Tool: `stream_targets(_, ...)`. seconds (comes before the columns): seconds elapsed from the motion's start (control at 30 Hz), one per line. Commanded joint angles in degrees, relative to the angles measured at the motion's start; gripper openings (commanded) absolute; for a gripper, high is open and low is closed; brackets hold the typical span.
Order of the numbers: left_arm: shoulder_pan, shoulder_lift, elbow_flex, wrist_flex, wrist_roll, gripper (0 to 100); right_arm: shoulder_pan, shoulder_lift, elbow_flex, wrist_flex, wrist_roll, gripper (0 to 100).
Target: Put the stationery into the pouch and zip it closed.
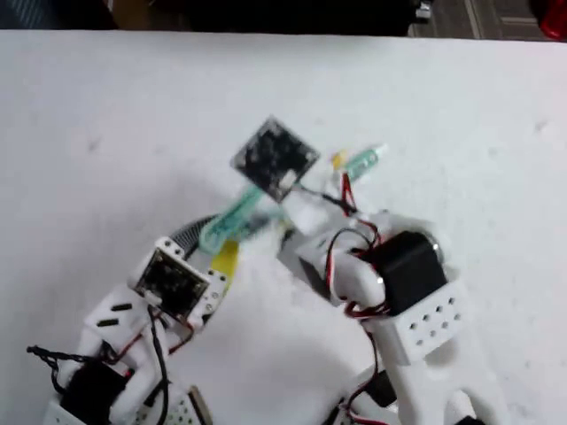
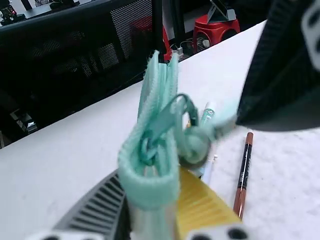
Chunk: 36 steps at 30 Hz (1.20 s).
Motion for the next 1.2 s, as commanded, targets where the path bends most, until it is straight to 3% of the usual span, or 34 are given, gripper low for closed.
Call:
stream_targets(0.0, -0.4, 0.7, 3.7, 0.4, -0.1, 2, 2.0, -4.6, 9.2, 0.9, 6.1, 1.7)
stream_targets(0.2, -0.4, 0.7, 3.7, 0.0, -0.1, 2, 2.6, -13.6, 7.6, 0.7, 8.7, 4.4)
stream_targets(0.37, -0.4, 0.7, 3.9, -0.4, 0.0, 2, -7.8, -22.1, 1.6, 0.6, -7.9, 23.3)
stream_targets(0.43, -0.4, 0.7, 3.9, -0.4, 0.0, 2, -14.2, -24.0, 1.9, 0.2, -11.4, 25.5)
stream_targets(0.53, -0.4, 0.7, 3.9, -0.2, 0.0, 2, -18.5, -25.7, 4.3, -1.0, -11.8, 23.6)
stream_targets(0.73, -0.4, 0.7, 4.0, -0.1, 0.0, 2, -17.7, -28.6, 15.1, -10.2, -11.7, 23.6)
stream_targets(0.93, -0.4, 0.7, 4.0, -0.1, 0.0, 2, -18.0, -29.7, 28.3, -20.4, -6.9, 23.6)
stream_targets(1.17, -0.4, 0.7, 4.0, -0.1, 0.0, 2, -18.0, -29.2, 31.6, -28.0, -6.7, 23.5)
